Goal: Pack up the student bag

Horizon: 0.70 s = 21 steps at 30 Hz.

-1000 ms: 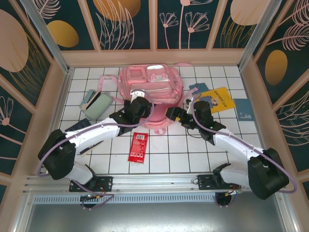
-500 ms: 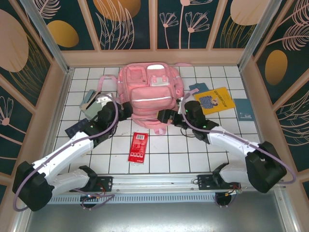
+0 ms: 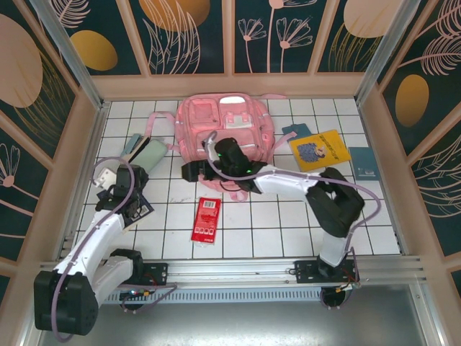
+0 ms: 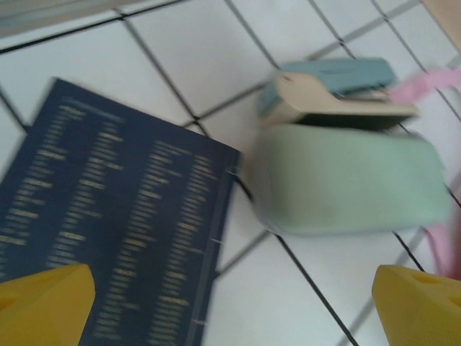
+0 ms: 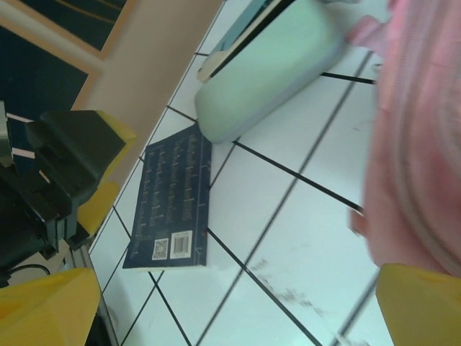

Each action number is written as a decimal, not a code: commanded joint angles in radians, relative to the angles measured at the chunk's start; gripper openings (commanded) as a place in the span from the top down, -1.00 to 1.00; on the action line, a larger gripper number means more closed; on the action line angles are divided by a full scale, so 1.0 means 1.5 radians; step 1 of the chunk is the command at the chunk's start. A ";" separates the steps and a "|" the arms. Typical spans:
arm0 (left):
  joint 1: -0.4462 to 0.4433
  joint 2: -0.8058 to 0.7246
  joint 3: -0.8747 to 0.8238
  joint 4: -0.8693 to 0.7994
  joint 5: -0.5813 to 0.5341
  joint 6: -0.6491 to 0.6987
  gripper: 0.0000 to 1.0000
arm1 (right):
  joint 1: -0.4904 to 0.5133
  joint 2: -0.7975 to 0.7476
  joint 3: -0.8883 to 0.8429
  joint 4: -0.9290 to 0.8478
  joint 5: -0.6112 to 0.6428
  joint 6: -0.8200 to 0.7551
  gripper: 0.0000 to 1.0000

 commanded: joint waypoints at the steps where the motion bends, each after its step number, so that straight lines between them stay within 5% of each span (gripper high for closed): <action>1: 0.048 0.008 -0.022 -0.003 -0.029 -0.043 -0.97 | 0.015 0.053 0.064 -0.013 -0.012 -0.025 -0.98; 7: 0.142 0.063 -0.068 0.058 0.007 -0.053 -0.97 | 0.030 0.140 0.157 -0.051 -0.010 -0.039 -0.98; 14: 0.190 0.107 -0.094 0.106 0.018 -0.048 -0.97 | 0.041 0.205 0.226 -0.076 -0.022 -0.039 -0.98; 21: 0.217 0.156 -0.105 0.224 0.124 0.013 -0.97 | 0.047 0.248 0.271 -0.085 -0.033 -0.036 -0.98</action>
